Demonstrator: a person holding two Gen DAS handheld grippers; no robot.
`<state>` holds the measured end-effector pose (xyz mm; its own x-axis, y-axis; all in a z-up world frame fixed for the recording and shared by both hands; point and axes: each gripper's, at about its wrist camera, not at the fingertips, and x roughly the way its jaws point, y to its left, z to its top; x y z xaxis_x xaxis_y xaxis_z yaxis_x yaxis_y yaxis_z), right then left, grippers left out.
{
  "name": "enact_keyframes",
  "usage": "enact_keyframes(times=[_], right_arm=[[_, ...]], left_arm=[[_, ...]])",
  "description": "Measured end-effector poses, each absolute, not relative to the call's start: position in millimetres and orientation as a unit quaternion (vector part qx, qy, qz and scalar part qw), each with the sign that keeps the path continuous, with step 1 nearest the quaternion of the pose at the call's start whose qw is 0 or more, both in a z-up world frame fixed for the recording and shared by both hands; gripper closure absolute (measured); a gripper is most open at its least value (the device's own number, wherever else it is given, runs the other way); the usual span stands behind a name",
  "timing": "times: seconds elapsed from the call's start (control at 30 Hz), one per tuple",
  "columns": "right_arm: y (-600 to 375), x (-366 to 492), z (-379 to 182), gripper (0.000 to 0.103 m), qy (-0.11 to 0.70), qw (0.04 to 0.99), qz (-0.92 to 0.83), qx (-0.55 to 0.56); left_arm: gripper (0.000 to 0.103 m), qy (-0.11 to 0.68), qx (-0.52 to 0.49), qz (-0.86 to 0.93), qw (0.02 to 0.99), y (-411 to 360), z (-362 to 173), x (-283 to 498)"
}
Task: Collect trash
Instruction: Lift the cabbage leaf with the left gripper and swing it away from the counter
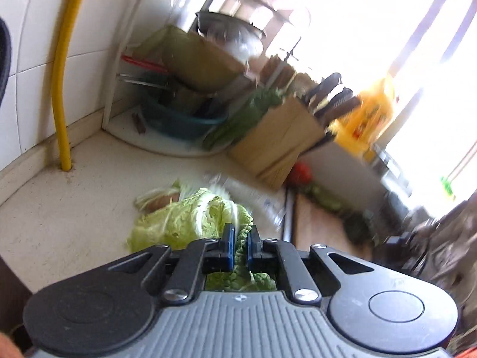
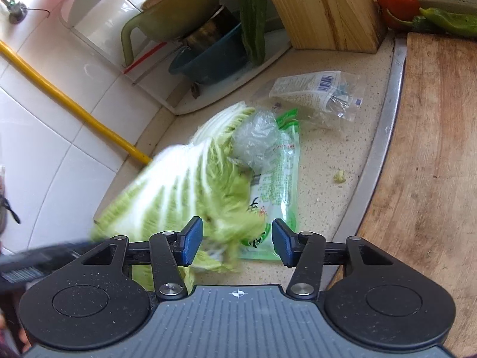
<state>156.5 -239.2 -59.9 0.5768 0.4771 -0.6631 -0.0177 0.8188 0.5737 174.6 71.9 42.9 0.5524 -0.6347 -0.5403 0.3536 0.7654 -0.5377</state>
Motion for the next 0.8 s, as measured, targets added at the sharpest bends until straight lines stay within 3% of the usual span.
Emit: enact_keyframes(times=[0.13,0.33,0.53,0.67,0.8], right_arm=[[-236.4,158.0,-61.6,0.048,0.438,0.844,0.157,0.265],[-225.4,160.3,-63.6,0.046,0.444,0.84,0.18,0.255],[-212.6,165.8,-64.5,0.043,0.449,0.838,0.193,0.245],[-202.9,171.4,-60.7,0.036,0.446,0.839,0.204,0.235],[-194.3,172.3,-60.6,0.036,0.447,0.836,0.214,0.235]], left_arm=[[0.096,0.355,-0.291,-0.29,0.84,94.1,38.0,187.2],[0.096,0.345,-0.435,-0.305,0.774,115.3,15.0,208.1],[0.096,0.29,-0.457,-0.309,0.782,136.3,33.6,208.0],[0.096,0.358,-0.46,-0.299,0.755,112.2,10.5,222.6],[0.096,0.355,-0.492,-0.325,0.725,100.7,5.2,230.4]])
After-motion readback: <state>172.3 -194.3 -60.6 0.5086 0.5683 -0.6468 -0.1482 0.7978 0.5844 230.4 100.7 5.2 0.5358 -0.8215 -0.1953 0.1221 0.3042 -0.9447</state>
